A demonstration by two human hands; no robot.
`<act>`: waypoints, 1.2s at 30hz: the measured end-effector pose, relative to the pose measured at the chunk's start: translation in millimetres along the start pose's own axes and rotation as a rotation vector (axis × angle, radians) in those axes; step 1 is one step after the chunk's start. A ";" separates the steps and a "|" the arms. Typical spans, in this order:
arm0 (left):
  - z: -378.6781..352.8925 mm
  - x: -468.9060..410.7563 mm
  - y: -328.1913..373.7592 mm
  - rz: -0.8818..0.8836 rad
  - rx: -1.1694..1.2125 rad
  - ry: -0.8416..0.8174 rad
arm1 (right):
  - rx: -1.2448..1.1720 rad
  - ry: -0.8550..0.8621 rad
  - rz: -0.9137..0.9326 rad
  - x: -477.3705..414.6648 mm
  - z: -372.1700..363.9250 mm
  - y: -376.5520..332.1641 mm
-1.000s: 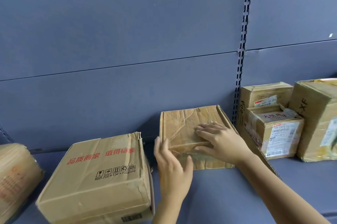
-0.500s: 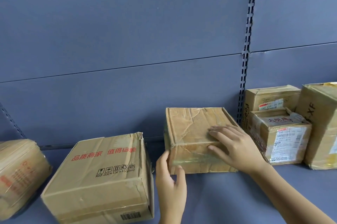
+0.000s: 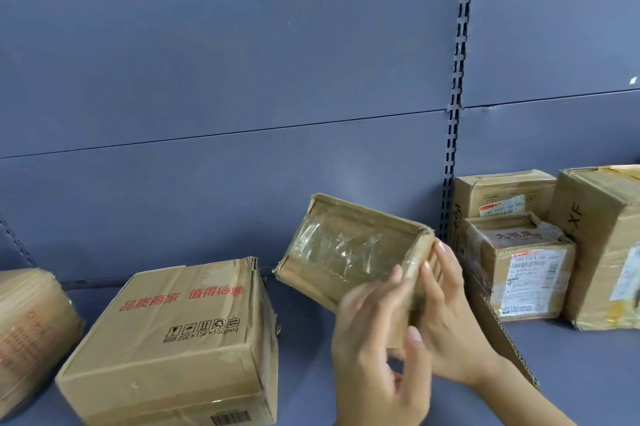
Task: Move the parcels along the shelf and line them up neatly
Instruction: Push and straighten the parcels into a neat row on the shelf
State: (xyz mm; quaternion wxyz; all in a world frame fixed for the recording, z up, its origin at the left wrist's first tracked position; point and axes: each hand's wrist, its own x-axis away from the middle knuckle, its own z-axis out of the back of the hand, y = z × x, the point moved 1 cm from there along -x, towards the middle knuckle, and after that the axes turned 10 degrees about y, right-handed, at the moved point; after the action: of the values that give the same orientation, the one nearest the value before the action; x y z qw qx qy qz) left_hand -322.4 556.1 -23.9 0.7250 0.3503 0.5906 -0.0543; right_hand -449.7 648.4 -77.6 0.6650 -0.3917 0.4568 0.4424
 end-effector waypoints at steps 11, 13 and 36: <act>42.5 -36.9 -38.6 0.432 0.108 0.215 | -0.557 0.287 -0.902 -27.1 9.1 7.1; 45.7 -28.0 -53.8 0.632 0.191 0.170 | -0.667 0.357 -0.977 -27.7 8.2 8.0; 45.0 -47.6 -39.8 0.756 0.522 0.160 | -1.027 0.400 -1.213 -16.9 11.1 -33.0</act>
State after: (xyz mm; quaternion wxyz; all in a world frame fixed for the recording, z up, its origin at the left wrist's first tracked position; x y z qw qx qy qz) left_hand -319.3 484.6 3.6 0.5336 0.7150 0.4419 0.0940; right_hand -418.8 644.8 -54.6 0.4323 -0.8979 0.0160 0.0818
